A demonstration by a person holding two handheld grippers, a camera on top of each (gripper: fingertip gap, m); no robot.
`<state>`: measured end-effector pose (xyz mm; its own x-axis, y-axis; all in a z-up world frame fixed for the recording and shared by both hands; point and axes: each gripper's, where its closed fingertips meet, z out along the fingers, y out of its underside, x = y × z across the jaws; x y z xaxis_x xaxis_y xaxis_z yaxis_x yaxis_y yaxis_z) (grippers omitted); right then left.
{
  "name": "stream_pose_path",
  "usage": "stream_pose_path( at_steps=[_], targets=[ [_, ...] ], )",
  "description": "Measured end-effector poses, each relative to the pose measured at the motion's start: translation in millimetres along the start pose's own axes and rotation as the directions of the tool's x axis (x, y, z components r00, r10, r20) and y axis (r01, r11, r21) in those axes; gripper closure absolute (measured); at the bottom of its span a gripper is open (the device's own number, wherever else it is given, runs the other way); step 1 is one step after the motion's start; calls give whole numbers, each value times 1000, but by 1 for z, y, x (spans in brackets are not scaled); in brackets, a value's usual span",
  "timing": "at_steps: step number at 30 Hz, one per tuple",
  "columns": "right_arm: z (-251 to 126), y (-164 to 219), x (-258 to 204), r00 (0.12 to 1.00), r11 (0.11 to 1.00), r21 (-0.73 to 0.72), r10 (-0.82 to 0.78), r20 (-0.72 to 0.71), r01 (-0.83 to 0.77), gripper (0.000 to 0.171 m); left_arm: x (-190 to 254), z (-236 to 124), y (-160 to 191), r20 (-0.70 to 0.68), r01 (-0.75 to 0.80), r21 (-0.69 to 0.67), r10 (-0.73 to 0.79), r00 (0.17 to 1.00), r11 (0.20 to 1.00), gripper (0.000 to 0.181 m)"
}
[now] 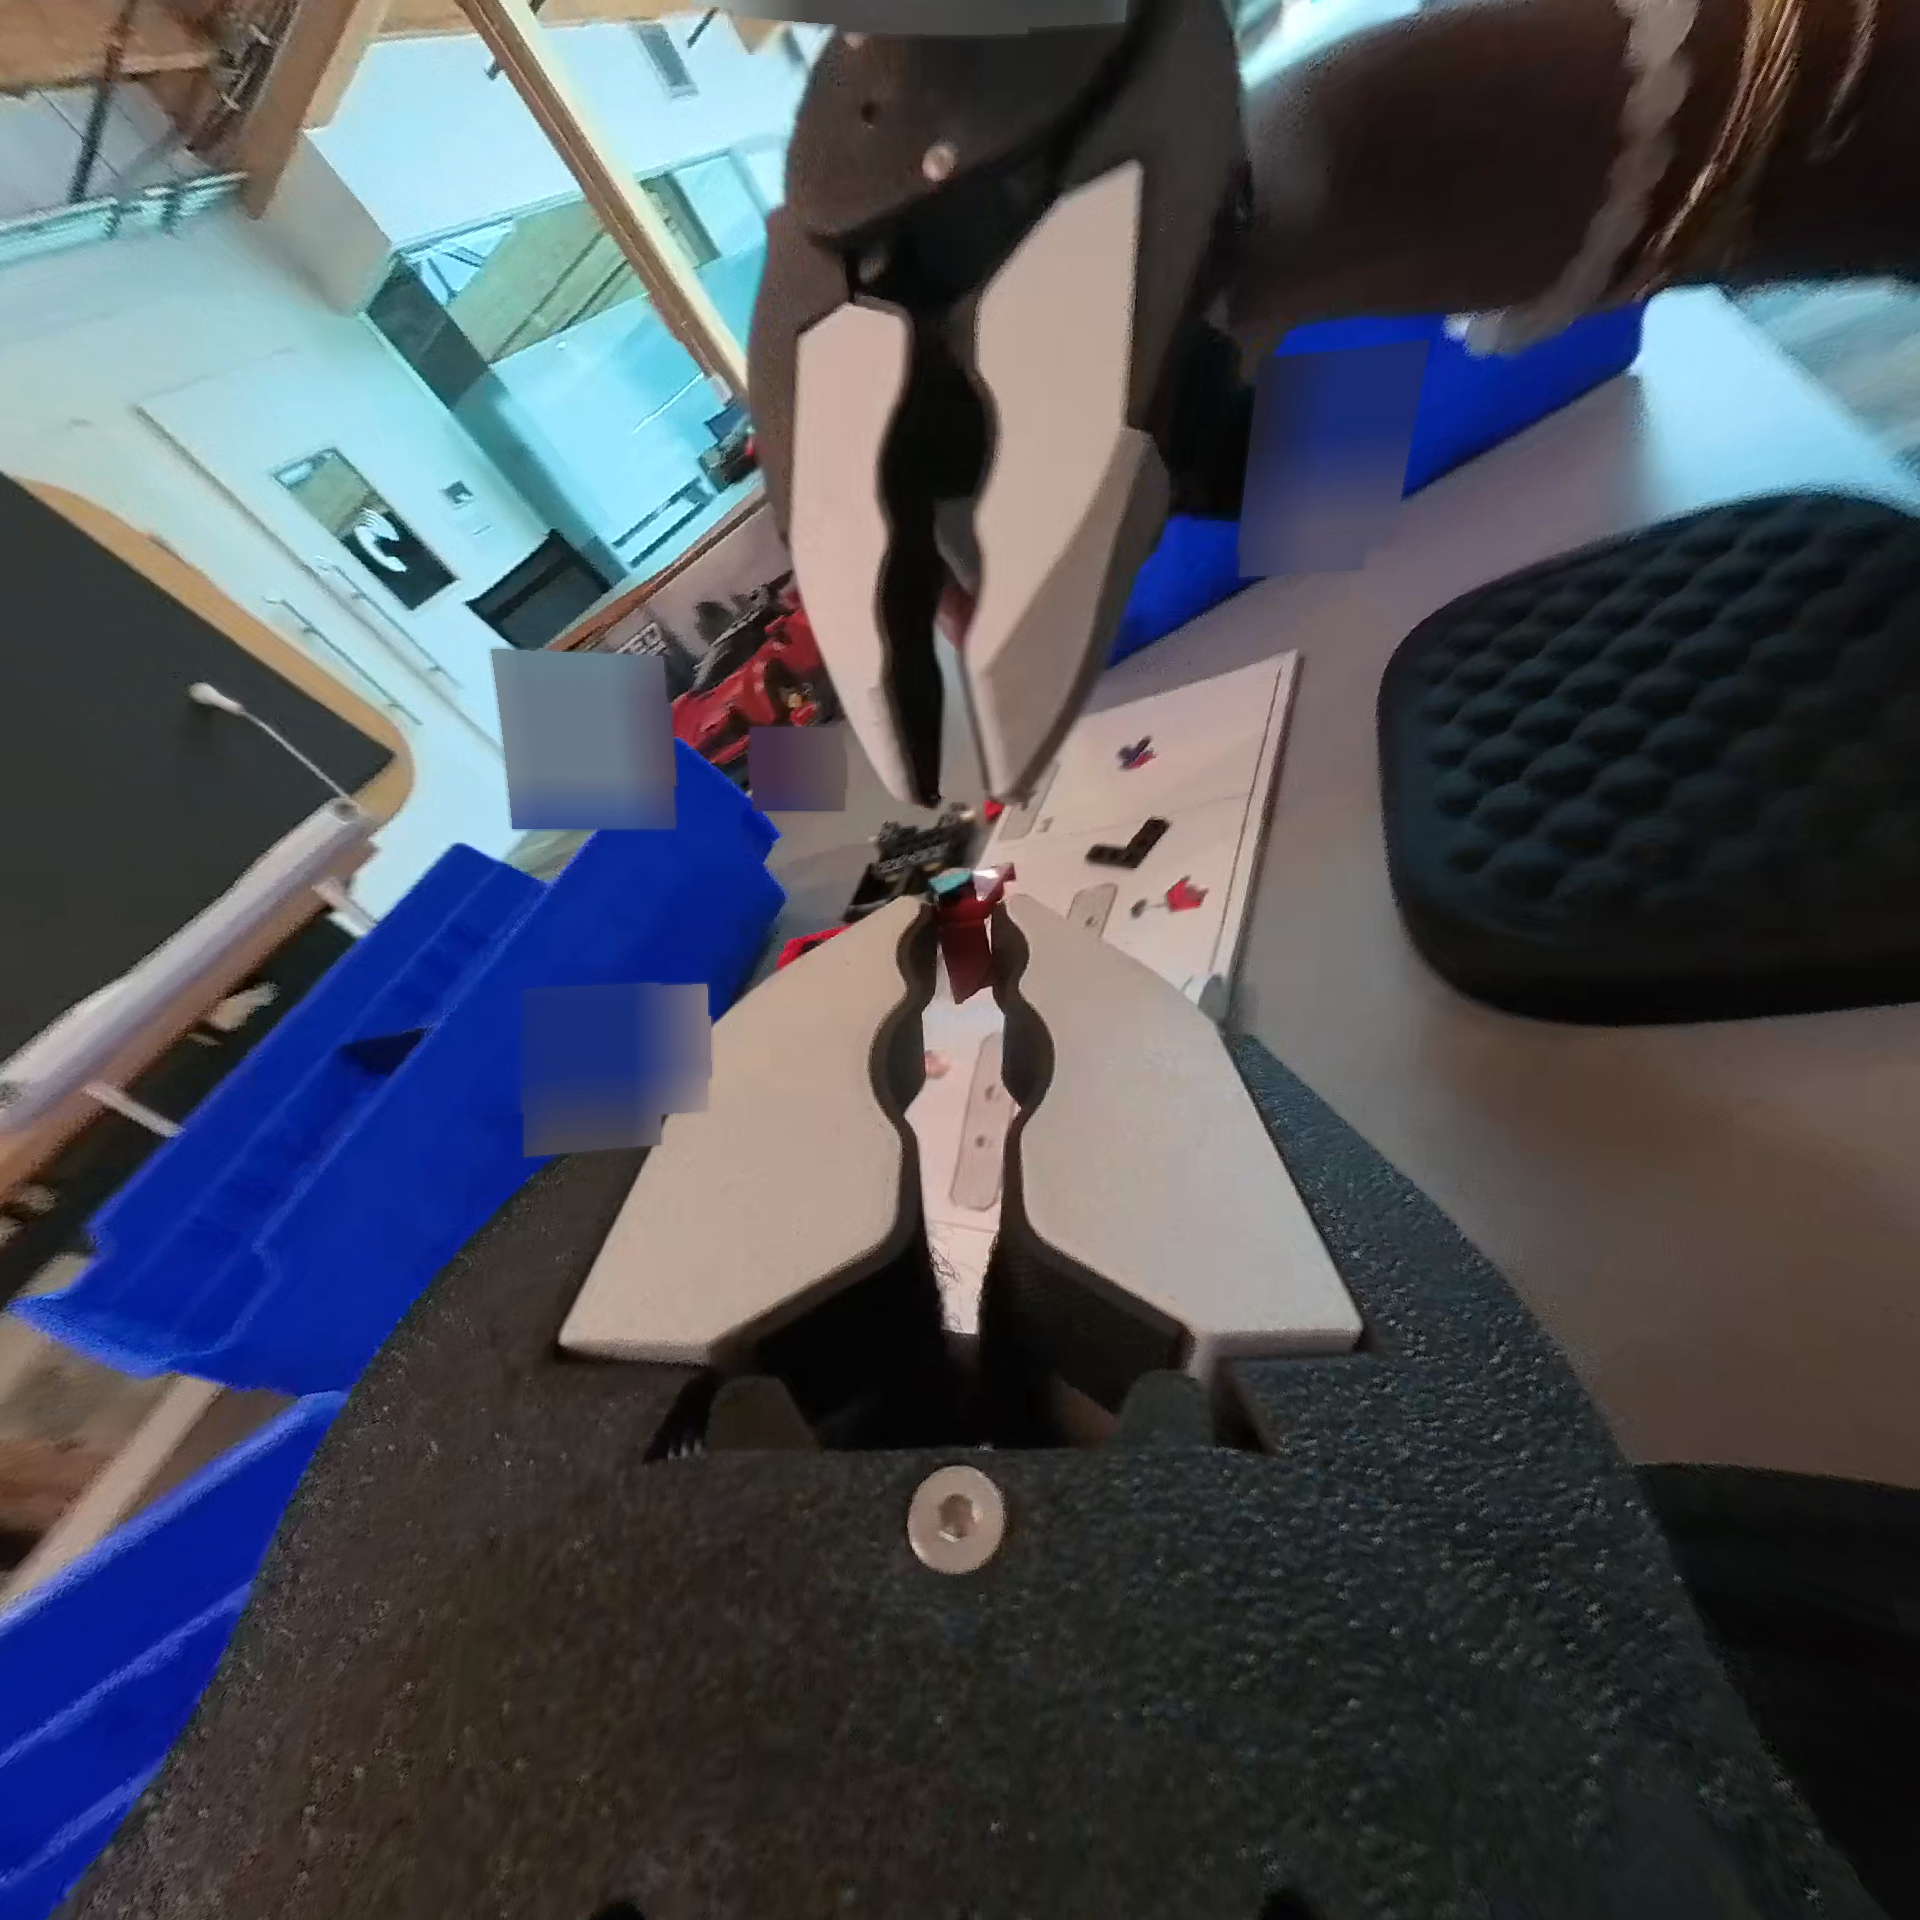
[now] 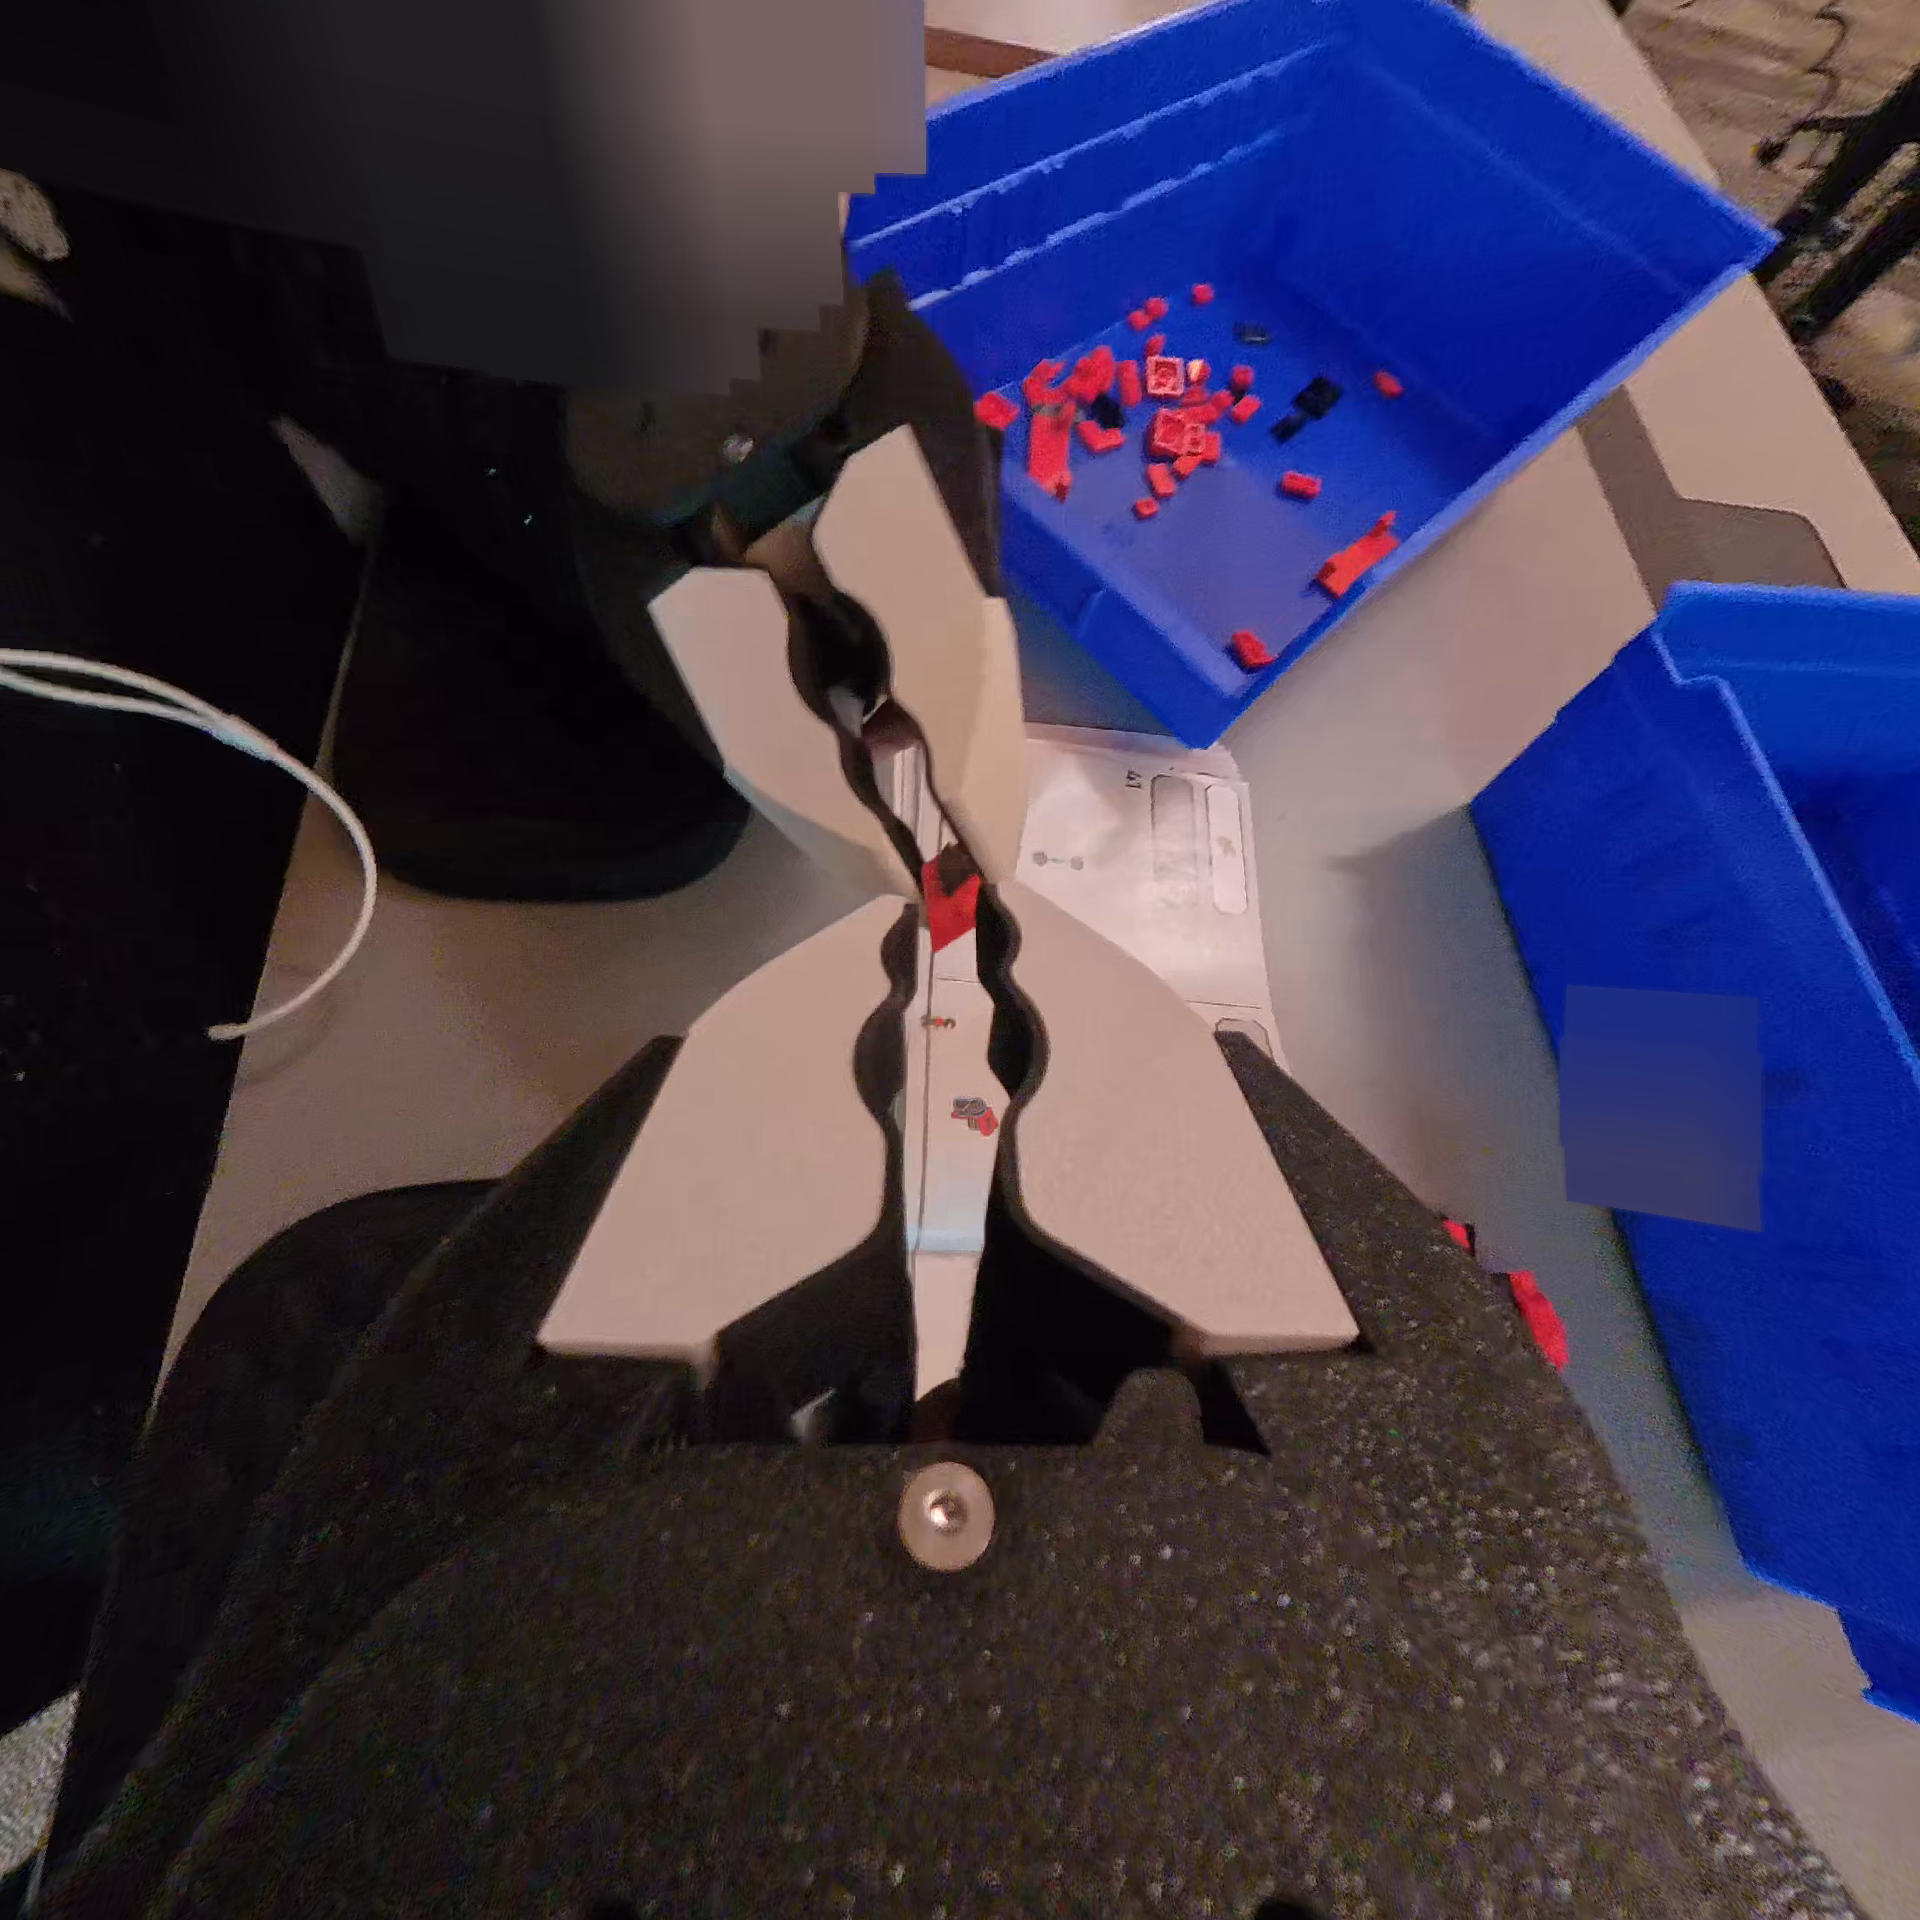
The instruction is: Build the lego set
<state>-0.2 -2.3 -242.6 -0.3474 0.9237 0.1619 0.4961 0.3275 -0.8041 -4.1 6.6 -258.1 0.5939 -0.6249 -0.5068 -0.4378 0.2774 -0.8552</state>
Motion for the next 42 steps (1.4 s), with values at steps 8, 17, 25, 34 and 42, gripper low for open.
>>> stream_pose_path(
  at_steps=[8, 17, 25, 34, 42],
  targets=[
    [15, 6, -1, 998, 994, -103, 30, -64, -37, 160, 1, 1, 3, 59, -184, -91, 189, 980, 979, 172],
    [15, 1, 1, 986, 993, -70, 86, -141, -96, 164, -2, 0, 1, 115, -269, -134, 284, 952, 954, 173],
    [14, -4, 3, 973, 988, -18, 145, -178, -151, 164, -6, -3, -3, 158, -292, -140, 313, 937, 946, 173],
    [14, -7, 5, 957, 980, 7, 194, -214, -197, 164, -10, -5, -4, 192, -310, -153, 336, 922, 938, 173],
    [14, -10, 6, 933, 962, 60, 272, -237, -265, 165, -13, -6, -6, 225, -337, -175, 371, 901, 925, 174]
  ],
)
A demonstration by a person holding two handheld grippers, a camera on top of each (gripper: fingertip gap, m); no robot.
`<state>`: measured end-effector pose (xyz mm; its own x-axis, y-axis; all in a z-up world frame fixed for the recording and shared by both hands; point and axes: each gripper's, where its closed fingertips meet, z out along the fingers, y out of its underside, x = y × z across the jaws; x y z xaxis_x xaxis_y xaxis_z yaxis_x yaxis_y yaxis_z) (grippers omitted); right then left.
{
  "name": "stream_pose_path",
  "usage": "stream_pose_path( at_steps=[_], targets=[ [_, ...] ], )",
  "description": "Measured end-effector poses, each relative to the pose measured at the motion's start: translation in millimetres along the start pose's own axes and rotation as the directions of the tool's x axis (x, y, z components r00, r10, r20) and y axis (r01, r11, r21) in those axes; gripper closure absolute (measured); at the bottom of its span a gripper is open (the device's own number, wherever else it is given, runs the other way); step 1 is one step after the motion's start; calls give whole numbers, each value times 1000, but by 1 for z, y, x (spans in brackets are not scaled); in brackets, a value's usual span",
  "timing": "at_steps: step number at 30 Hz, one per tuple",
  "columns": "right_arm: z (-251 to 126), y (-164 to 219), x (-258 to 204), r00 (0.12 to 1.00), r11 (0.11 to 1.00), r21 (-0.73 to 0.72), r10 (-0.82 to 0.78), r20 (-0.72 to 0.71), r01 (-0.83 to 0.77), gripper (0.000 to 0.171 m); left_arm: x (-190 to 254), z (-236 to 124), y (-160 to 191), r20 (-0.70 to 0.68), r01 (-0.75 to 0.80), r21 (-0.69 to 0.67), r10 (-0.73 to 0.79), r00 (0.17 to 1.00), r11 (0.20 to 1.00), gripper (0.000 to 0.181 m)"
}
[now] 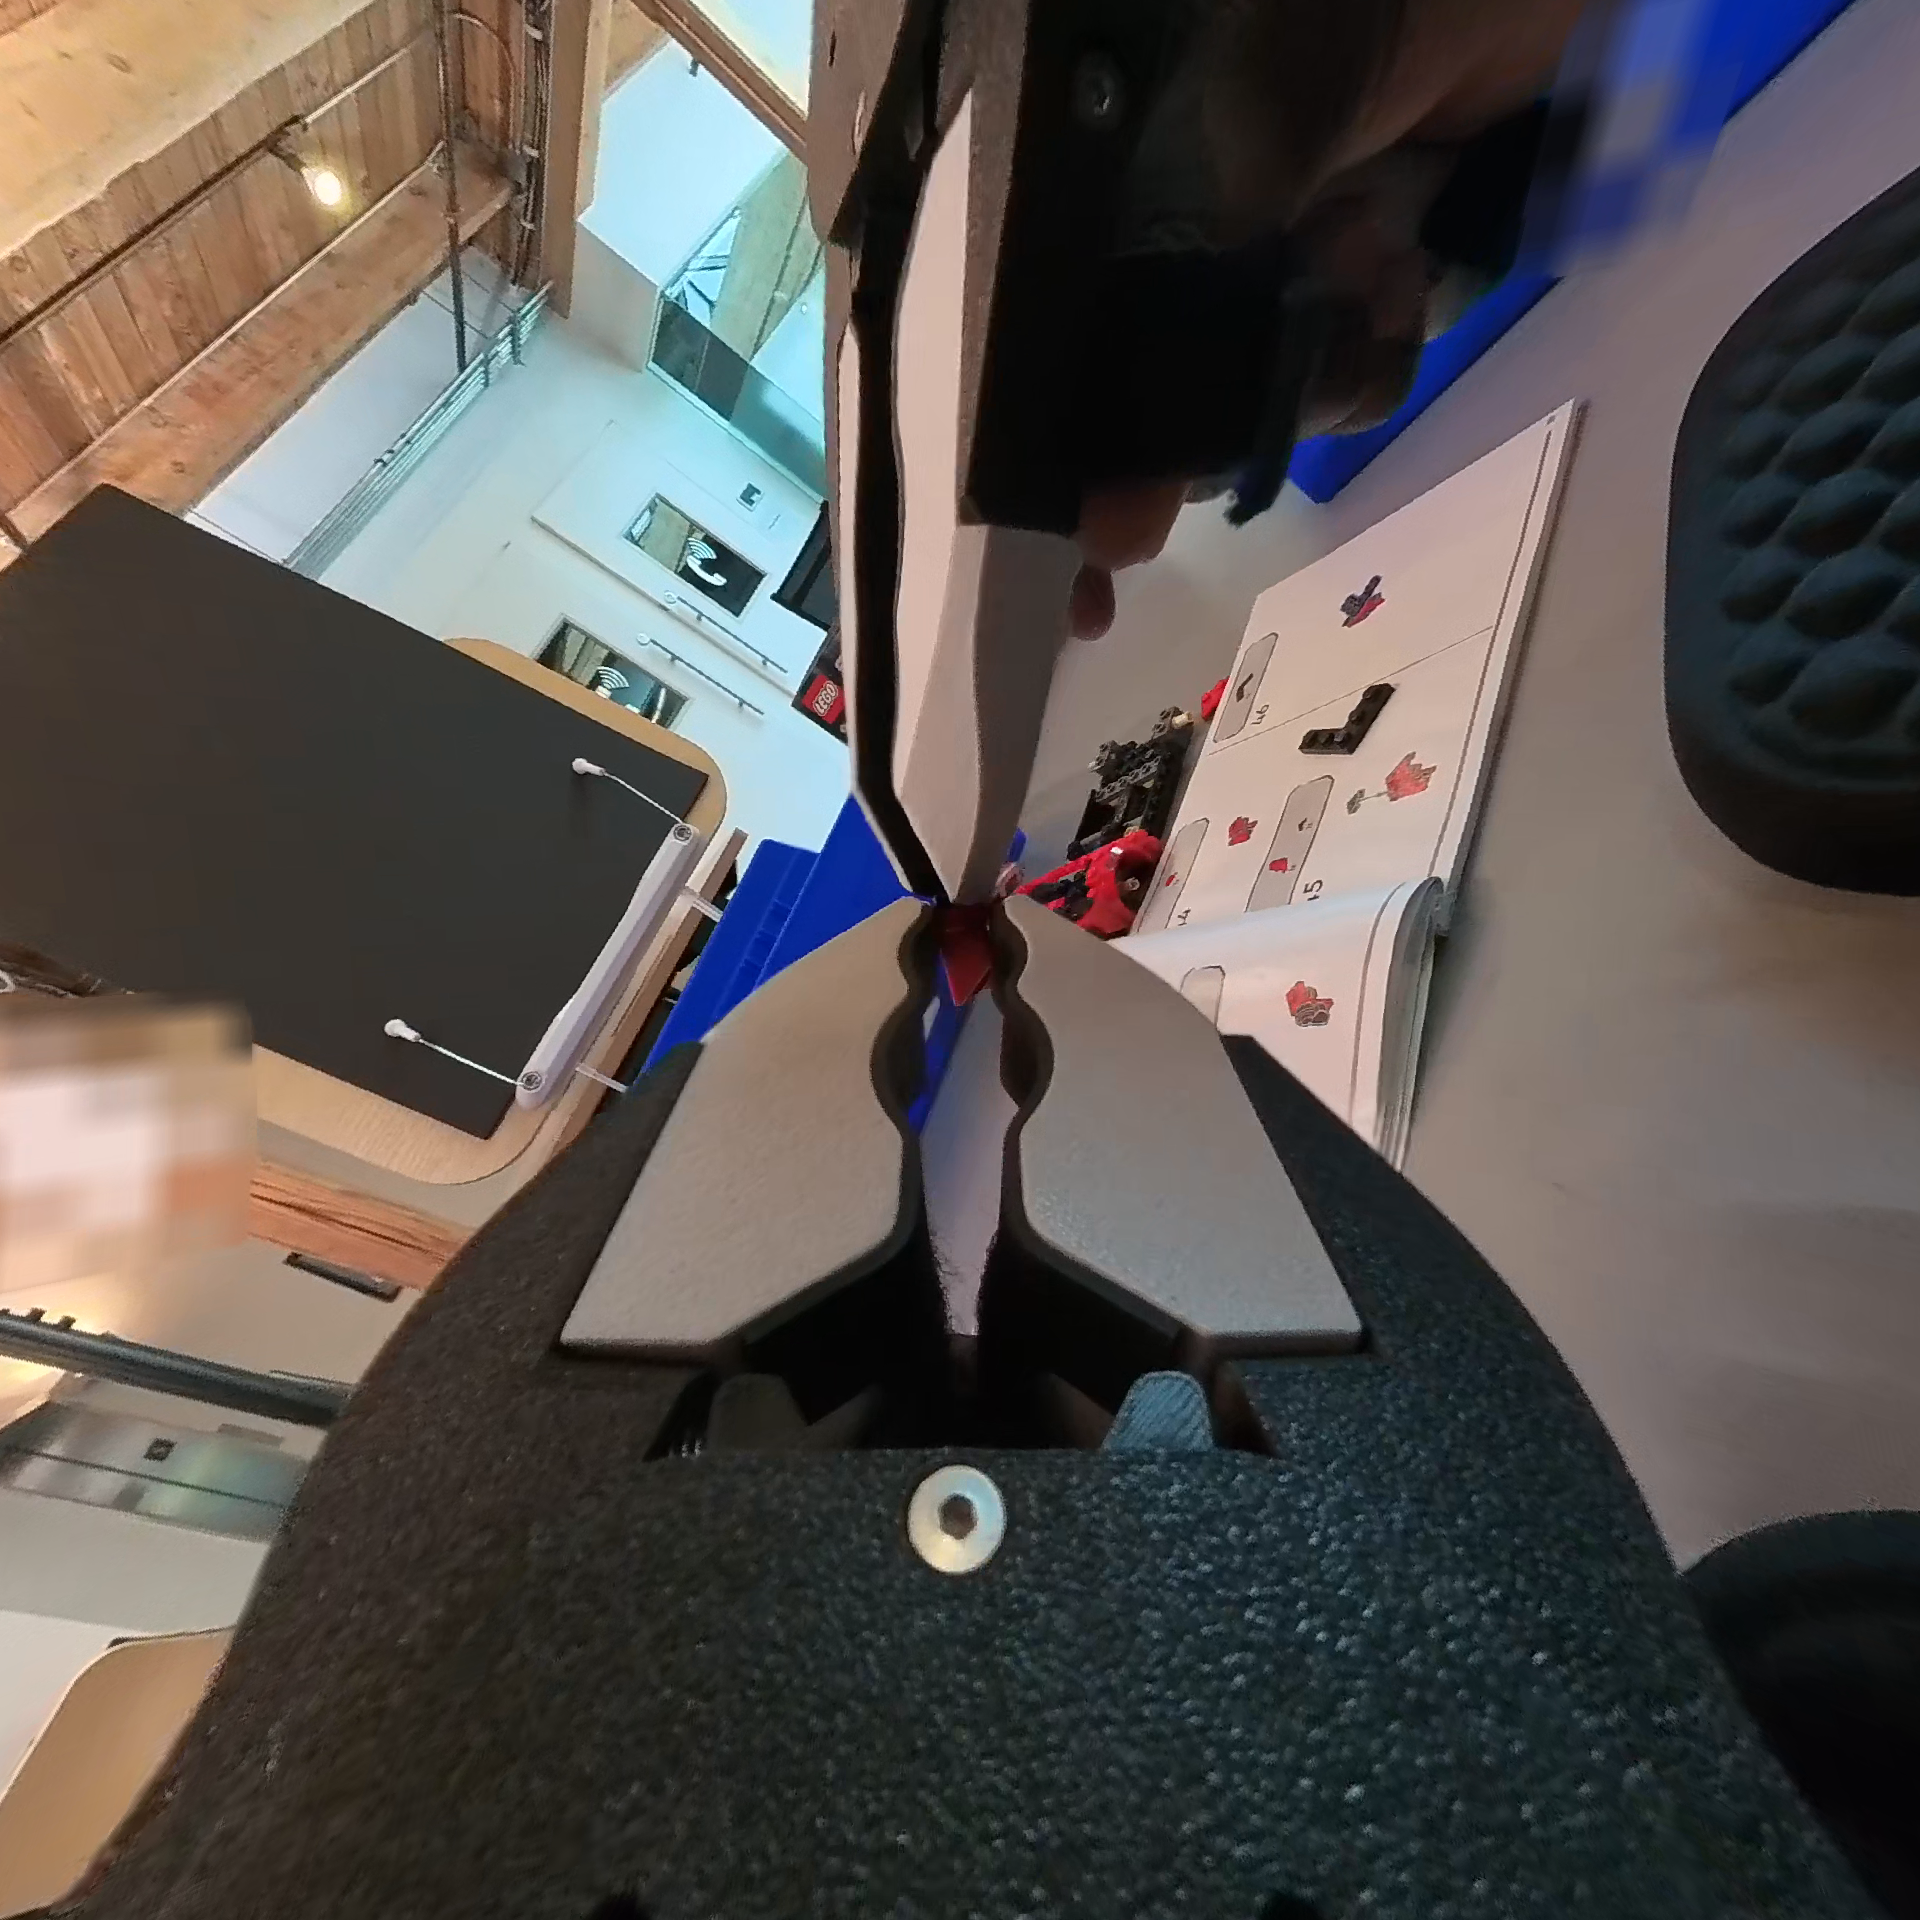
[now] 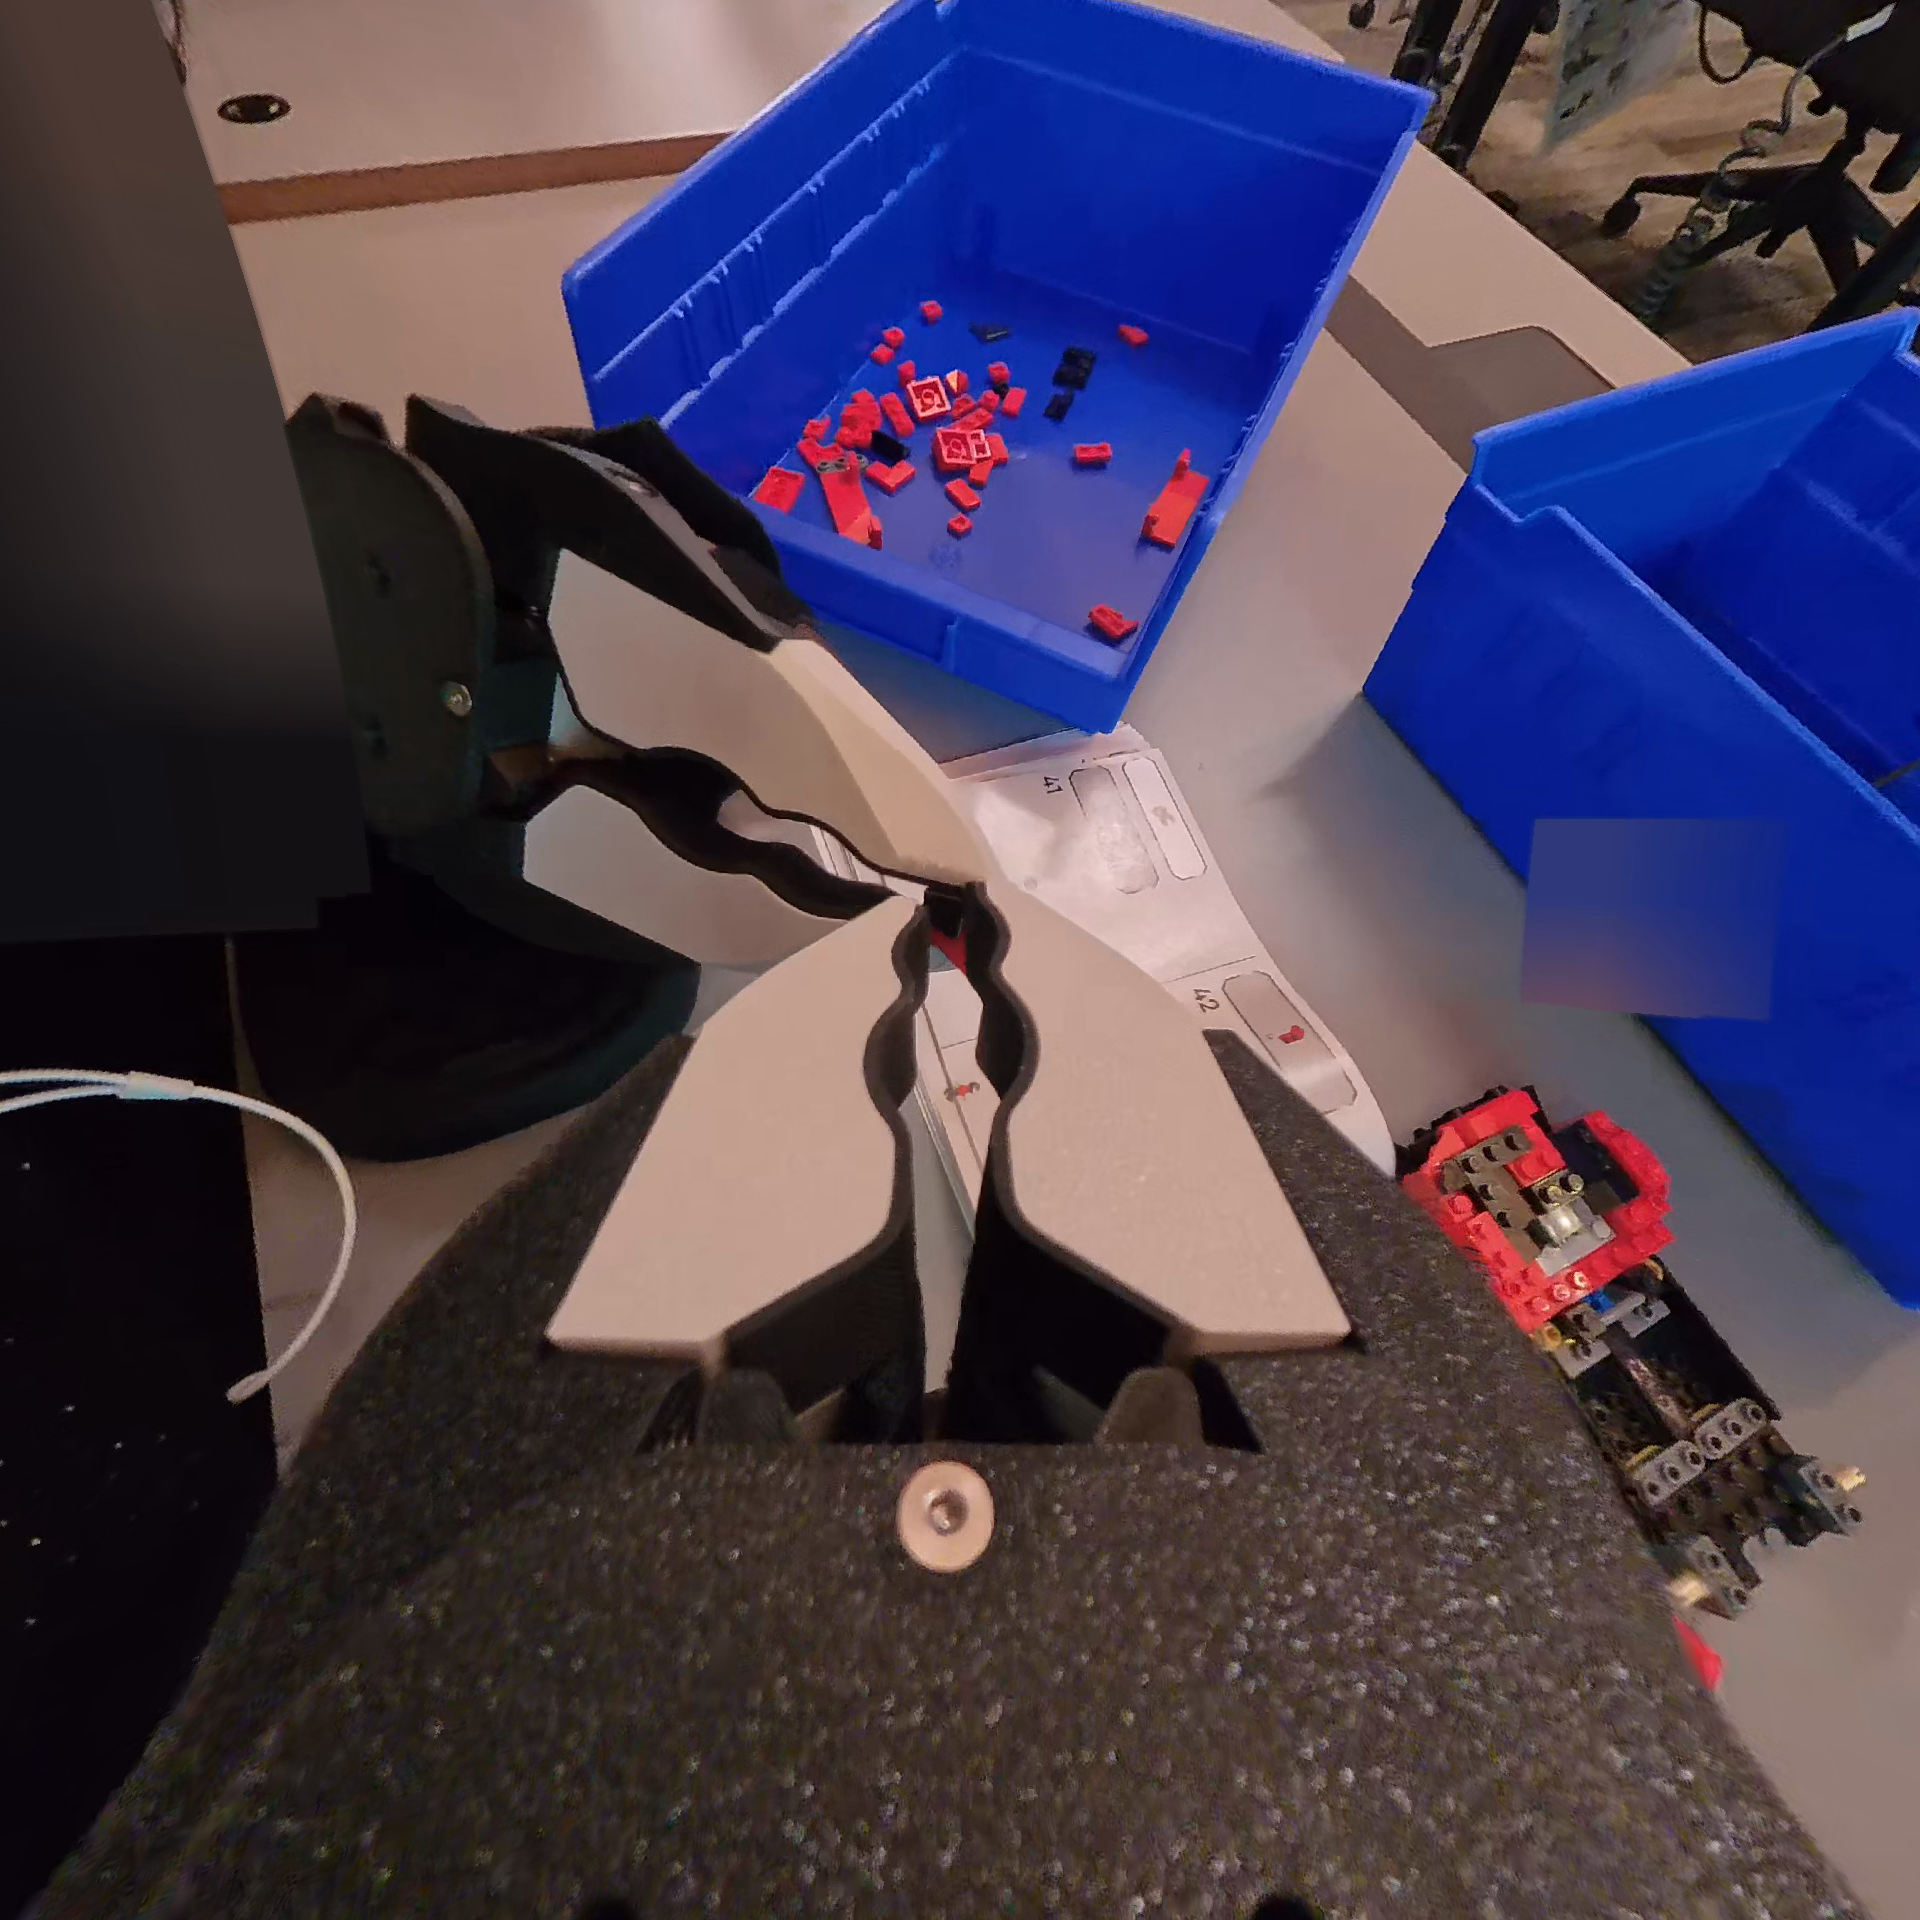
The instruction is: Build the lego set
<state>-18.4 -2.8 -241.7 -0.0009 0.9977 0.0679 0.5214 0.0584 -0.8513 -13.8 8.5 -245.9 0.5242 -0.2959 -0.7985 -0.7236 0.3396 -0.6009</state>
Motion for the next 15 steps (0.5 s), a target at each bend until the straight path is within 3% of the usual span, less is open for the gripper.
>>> stream_pose_path(
  at_steps=[9, 12, 15],
  targets=[
    [-1, -1, 0, 1000, 999, 28, 30, -7, -29, 164, -1, 0, -1, -2, 13, 12, -13, 1000, 1000, 173],
    [-10, -14, 1, 1000, 996, 86, -17, 19, 16, 134, -2, -2, -7, -84, 188, 108, -179, 980, 976, 173],
    [-25, -25, -11, 979, 976, 203, -113, 170, 77, 139, -6, -5, -10, -211, 445, 172, -409, 888, 879, 173]
  ],
)
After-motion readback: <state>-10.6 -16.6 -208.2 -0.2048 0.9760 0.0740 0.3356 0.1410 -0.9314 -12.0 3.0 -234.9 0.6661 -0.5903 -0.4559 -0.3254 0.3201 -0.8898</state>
